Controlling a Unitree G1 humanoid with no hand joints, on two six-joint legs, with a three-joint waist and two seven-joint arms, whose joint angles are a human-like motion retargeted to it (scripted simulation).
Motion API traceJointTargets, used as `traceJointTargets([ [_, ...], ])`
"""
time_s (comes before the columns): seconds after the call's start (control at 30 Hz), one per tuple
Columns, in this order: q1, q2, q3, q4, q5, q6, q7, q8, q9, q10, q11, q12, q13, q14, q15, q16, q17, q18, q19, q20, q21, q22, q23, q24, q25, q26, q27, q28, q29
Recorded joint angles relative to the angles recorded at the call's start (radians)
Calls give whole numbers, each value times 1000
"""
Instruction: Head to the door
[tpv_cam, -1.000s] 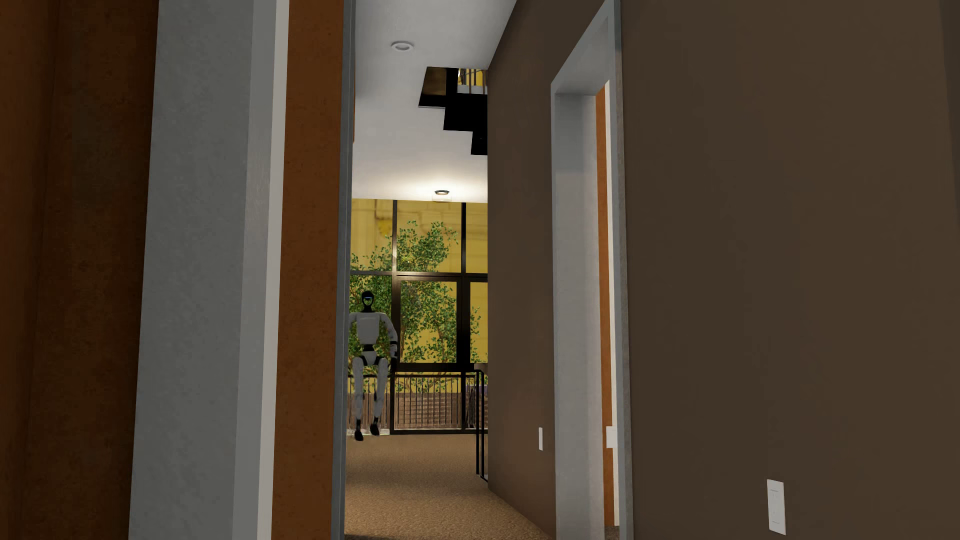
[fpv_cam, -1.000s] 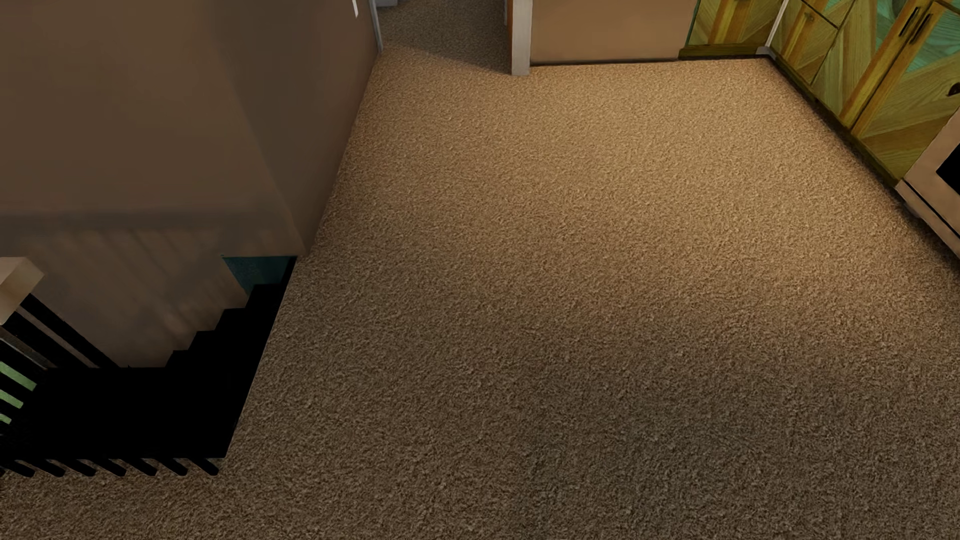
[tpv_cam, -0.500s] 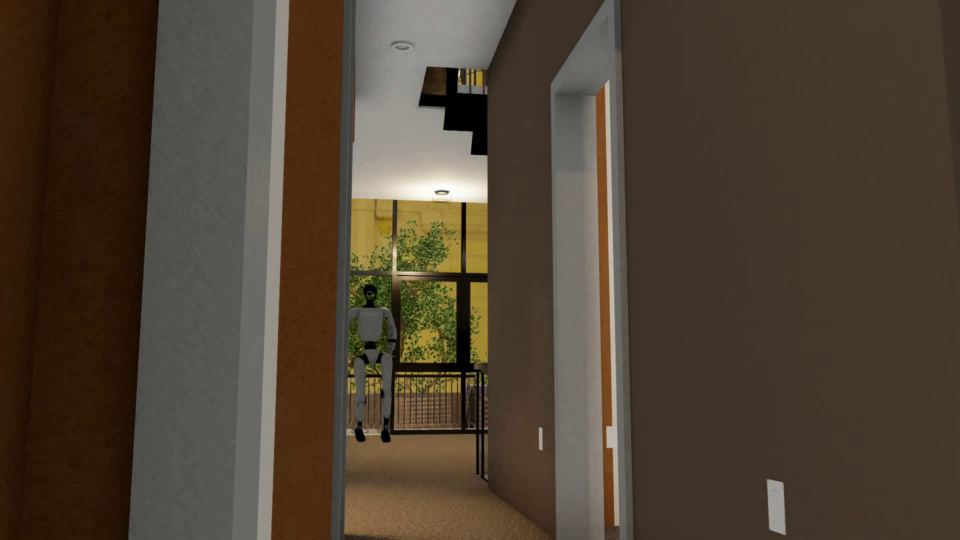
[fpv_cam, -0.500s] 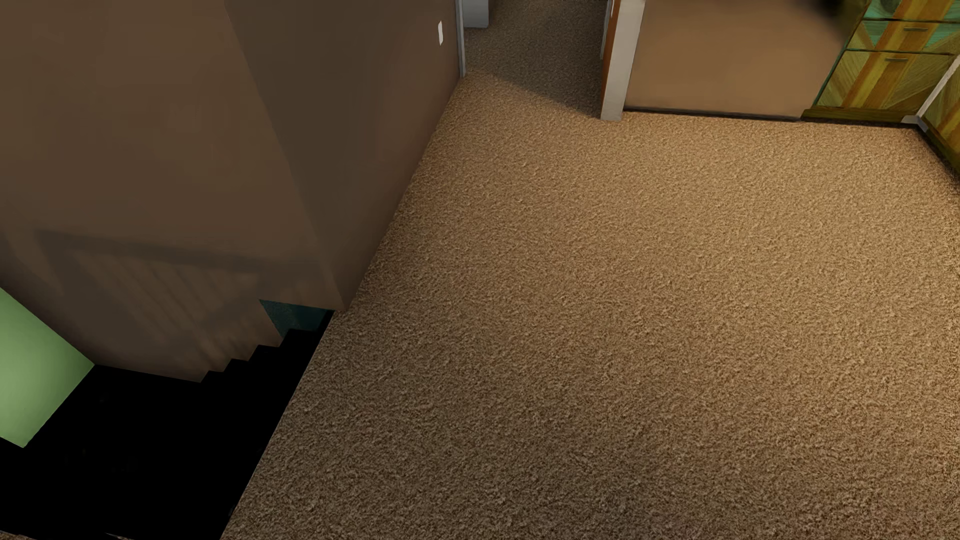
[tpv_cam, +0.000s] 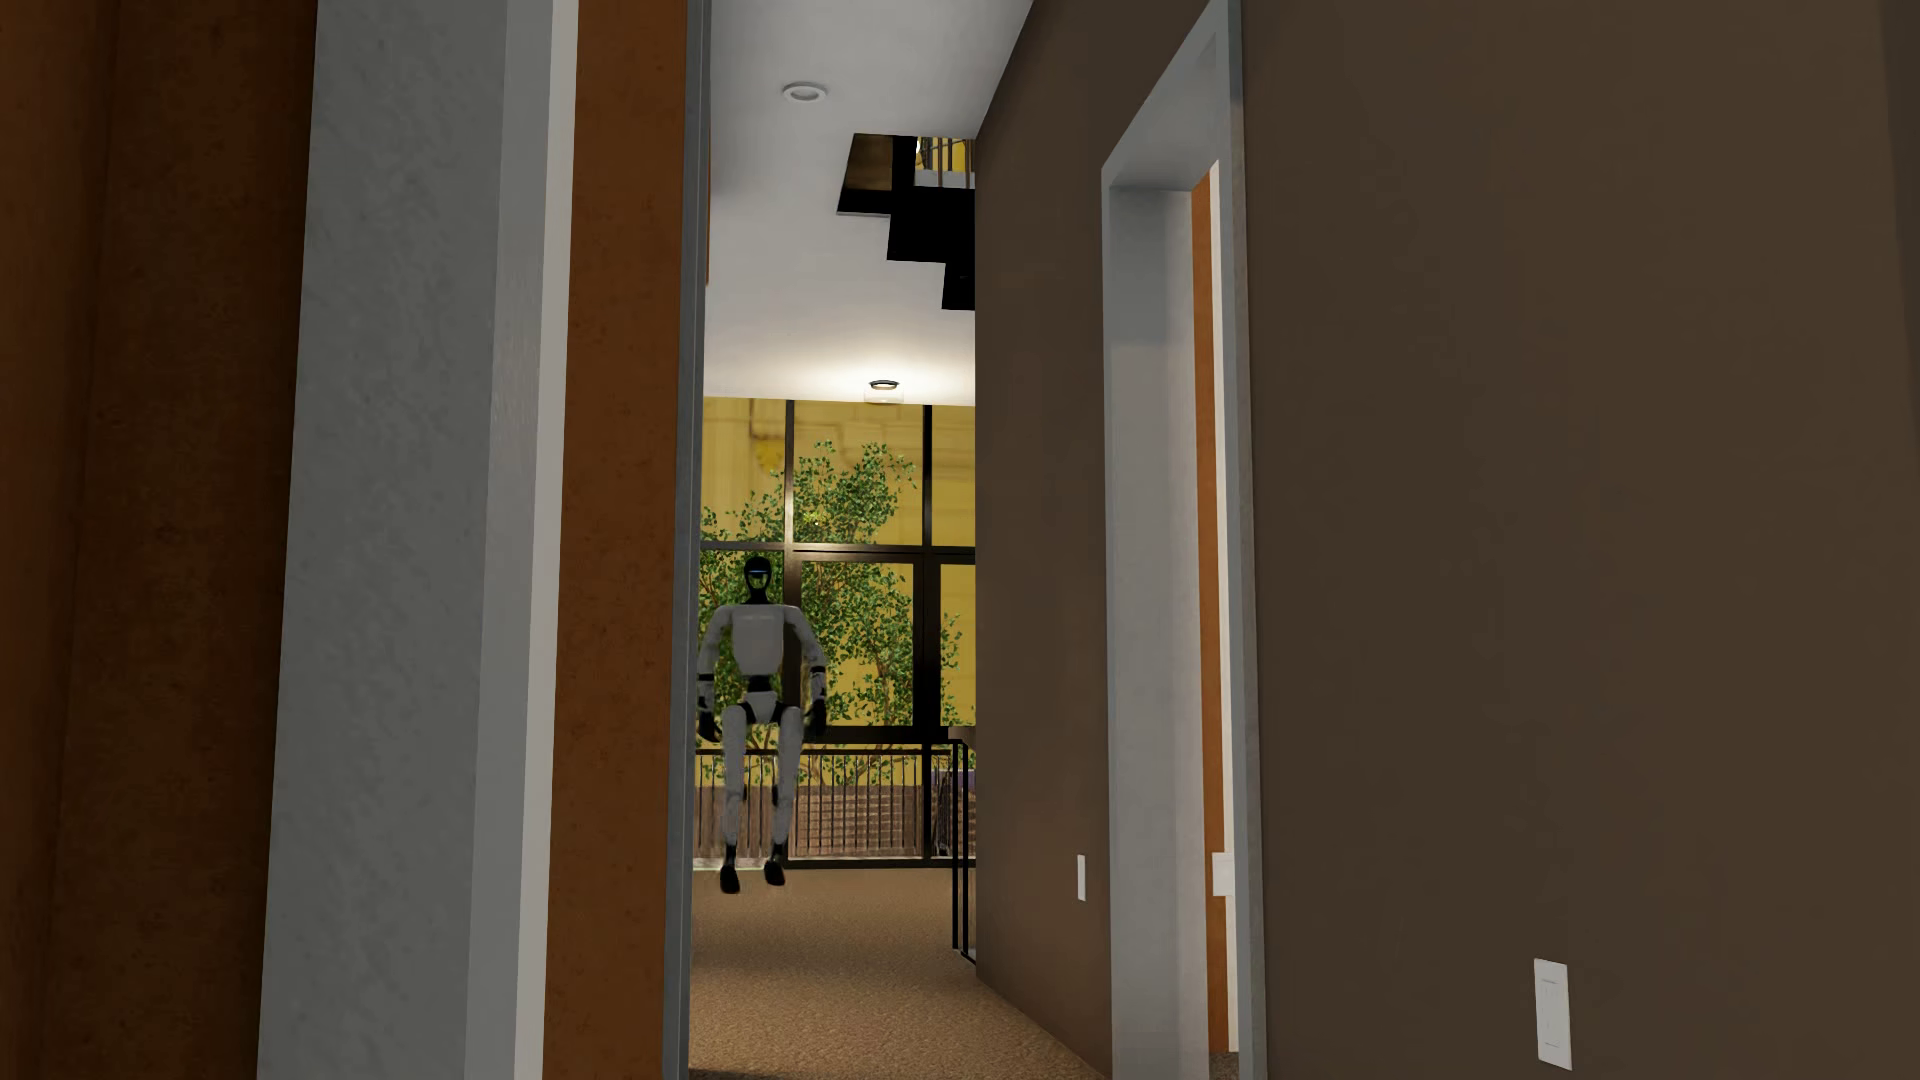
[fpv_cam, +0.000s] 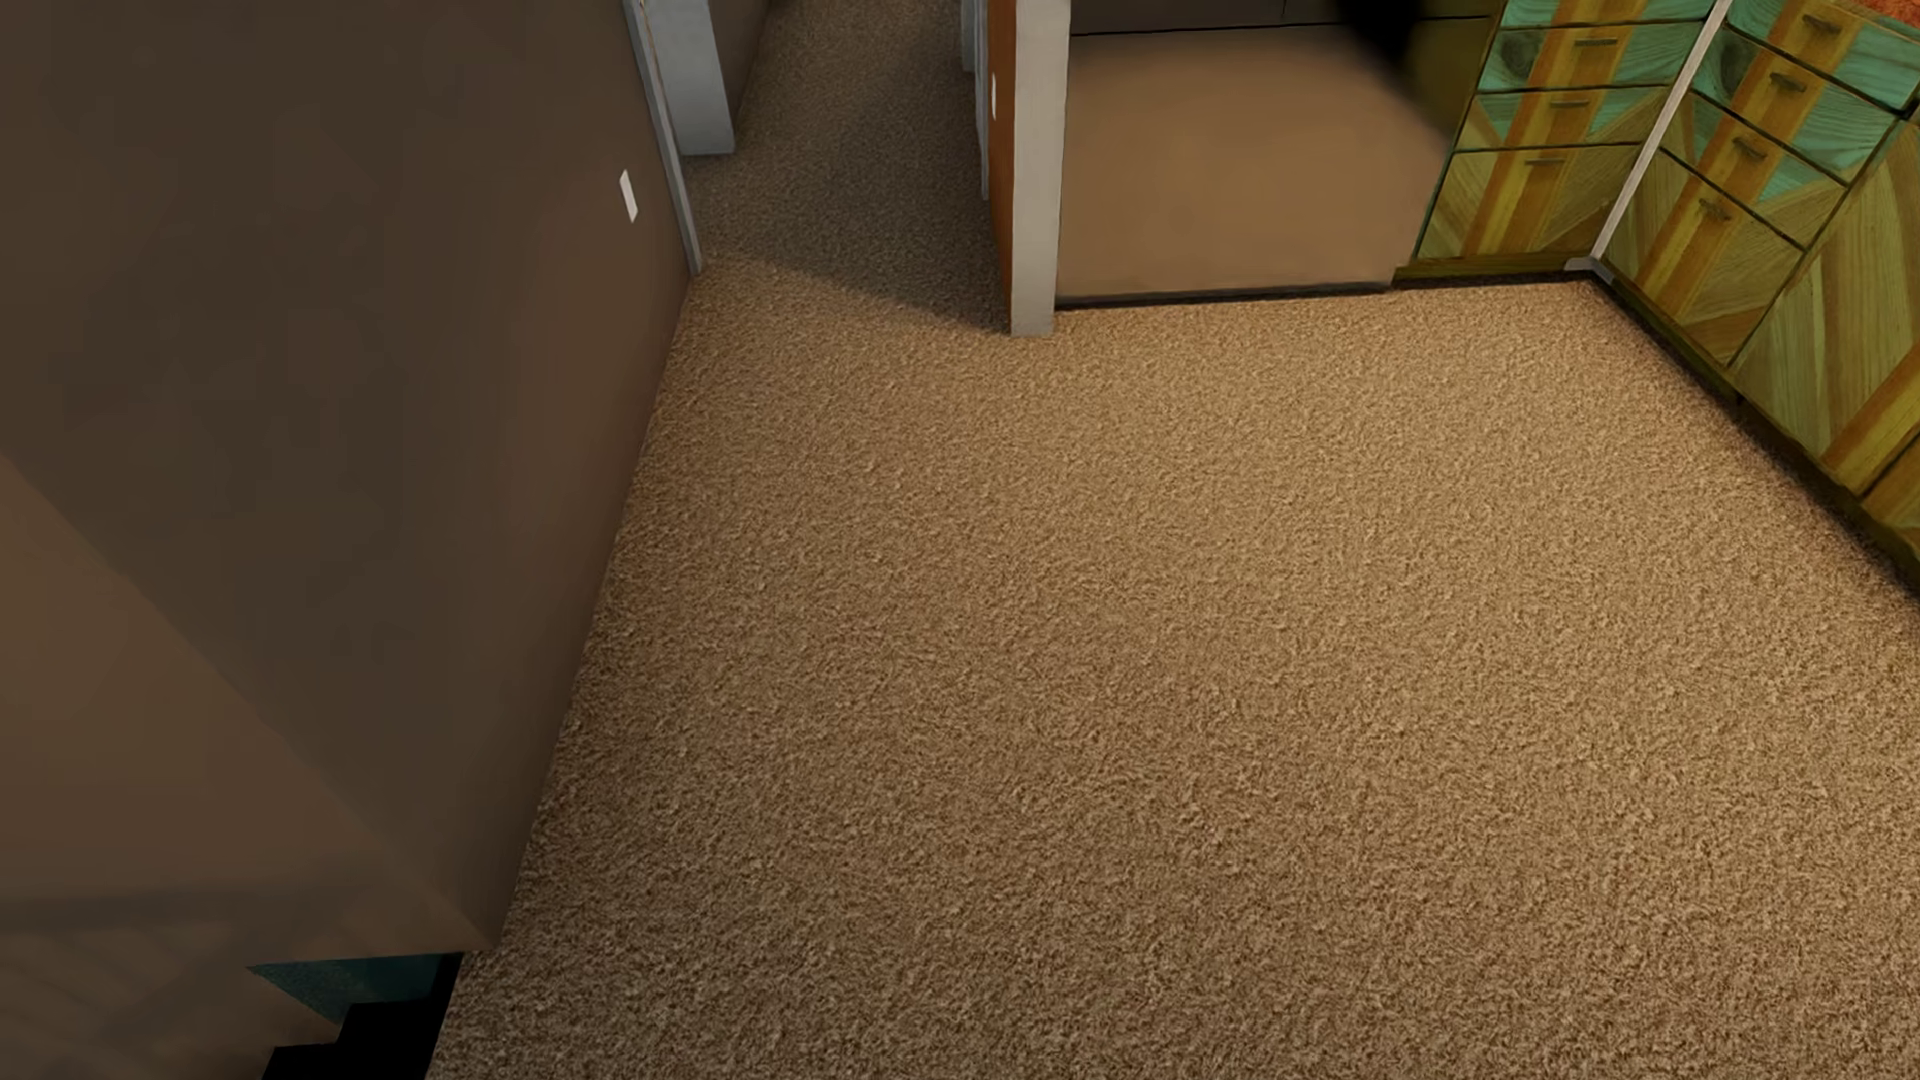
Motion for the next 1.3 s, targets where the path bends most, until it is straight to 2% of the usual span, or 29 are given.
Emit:
traceJointTargets([
  [0.07,77,-4,-1,10,11,12,0,0,-2,6,-230,-17,-32,-28,172,-5,-2,0,0,41,-43,-29,-21,0,0,0,0,0,0],
  [0.13,185,0,-9,40,7,30,0,0,23,-7,-173,0,-66,-9,109,-18,-19,0,0,-1,-150,-24,-65,0,0,0,0,0,0],
  [0.17,215,-1,-14,57,7,33,0,0,15,-18,-118,25,-83,39,122,-24,-24,0,0,-44,-213,-9,-89,0,0,0,0,0,0],
  [0.2,222,-1,-9,78,23,42,0,0,3,-18,-77,53,-101,144,113,-35,-26,0,0,-103,-263,29,-103,0,0,0,0,0,0],
  [0.23,184,35,-7,102,41,49,0,0,-8,48,-58,83,-119,304,56,-50,-31,0,0,-181,-311,84,-112,0,0,0,0,0,0],
  [0.27,68,90,-9,126,53,58,0,0,-17,216,-64,100,-141,460,-4,-66,-34,0,0,-280,-367,145,-120,0,0,0,0,0,0],
  [0.3,-103,116,2,123,64,62,0,0,-34,439,-83,99,-169,532,-51,-77,-38,0,0,-381,-417,190,-133,0,0,0,0,0,0],
  [0.37,-365,204,96,88,83,42,0,0,-45,759,-147,135,-205,452,-91,-81,-50,0,0,-462,-497,213,-178,0,0,0,0,0,0],
  [0.4,-466,258,142,61,83,21,0,0,-52,790,-187,171,-209,436,-94,-78,-53,0,0,-456,-541,202,-215,0,0,0,0,0,0],
  [0.47,-585,375,206,14,73,-11,0,0,-52,575,-234,229,-197,534,-102,-82,-62,0,0,-453,-622,191,-304,0,0,0,0,0,0],
  [0.5,-598,414,232,3,81,-11,0,0,-39,382,-233,240,-193,605,-124,-92,-66,0,0,-458,-649,196,-334,0,0,0,0,0,0],
  [0.53,-581,471,241,-7,94,-6,0,0,-20,189,-239,239,-192,609,-143,-101,-68,0,0,-474,-660,204,-346,0,0,0,0,0,0],
  [0.57,-570,521,238,-13,110,-2,0,0,-13,35,-247,232,-190,486,-164,-106,-66,0,0,-482,-653,206,-344,0,0,0,0,0,0],
  [0.6,-570,560,238,-11,119,-1,0,0,-13,-19,-245,223,-182,301,-181,-106,-61,0,0,-480,-633,200,-331,0,0,0,0,0,0],
  [0.63,-609,585,231,-3,124,0,0,0,-20,-14,-234,207,-174,278,-186,-104,-53,0,0,-463,-596,193,-299,0,0,0,0,0,0],
  [0.7,-654,617,252,-15,84,-17,0,0,-50,47,-192,169,-135,500,-118,-98,-28,0,0,-400,-472,191,-189,0,0,0,0,0,0],
  [0.73,-669,593,249,-32,50,-31,0,0,-79,87,-122,155,-114,550,-20,-97,-17,0,0,-355,-373,193,-120,0,0,0,0,0,0],
  [0.8,-572,403,231,-69,-62,-63,0,0,-86,101,237,108,-78,476,252,-80,1,0,0,-293,-167,199,-5,0,0,0,0,0,0],
  [0.83,-523,260,197,-79,-74,-65,0,0,-86,90,429,72,-71,420,231,-62,3,0,0,-266,-101,190,21,0,0,0,0,0,0],
  [0.87,-445,158,140,-73,-70,-51,0,0,-70,69,581,41,-60,356,117,-43,0,0,0,-231,-68,178,27,0,0,0,0,0,0],
  [0.93,-263,31,27,-37,-42,-12,0,0,-24,12,641,-2,-29,225,-29,-13,-15,0,0,-134,-84,134,9,0,0,0,0,0,0],
  [1.0,-125,-56,2,-17,-18,5,0,0,-3,-15,374,-35,-20,81,-69,9,-17,0,0,-31,-111,57,-7,0,0,0,0,0,0],
  [1.07,-13,-31,4,-19,4,1,0,0,22,-19,-48,-51,-55,-1,39,17,-19,0,0,43,-101,-7,-16,0,0,0,0,0,0],
  [1.1,25,-18,11,-20,6,-2,0,0,25,-16,-195,-58,-72,-23,95,14,-18,0,0,48,-124,-24,-29,0,0,0,0,0,0],
  [1.13,74,-15,25,-15,9,-1,0,0,35,-10,-245,-62,-93,-39,125,7,-19,0,0,33,-150,-27,-43,0,0,0,0,0,0],
  [1.2,174,-30,29,10,15,11,0,0,49,-18,-151,-21,-141,-15,87,-16,-29,0,0,-32,-201,3,-70,0,0,0,0,0,0],
  [1.23,199,-27,15,31,20,19,0,0,32,-27,-108,18,-154,46,114,-31,-33,0,0,-90,-242,38,-89,0,0,0,0,0,0],
  [1.27,189,-29,10,53,32,30,0,0,6,-9,-68,62,-161,163,107,-51,-35,0,0,-157,-288,90,-103,0,0,0,0,0,0],
  [1.3,137,21,8,80,48,41,0,0,-8,85,-65,105,-167,324,59,-68,-37,0,0,-242,-329,147,-113,0,0,0,0,0,0],
])
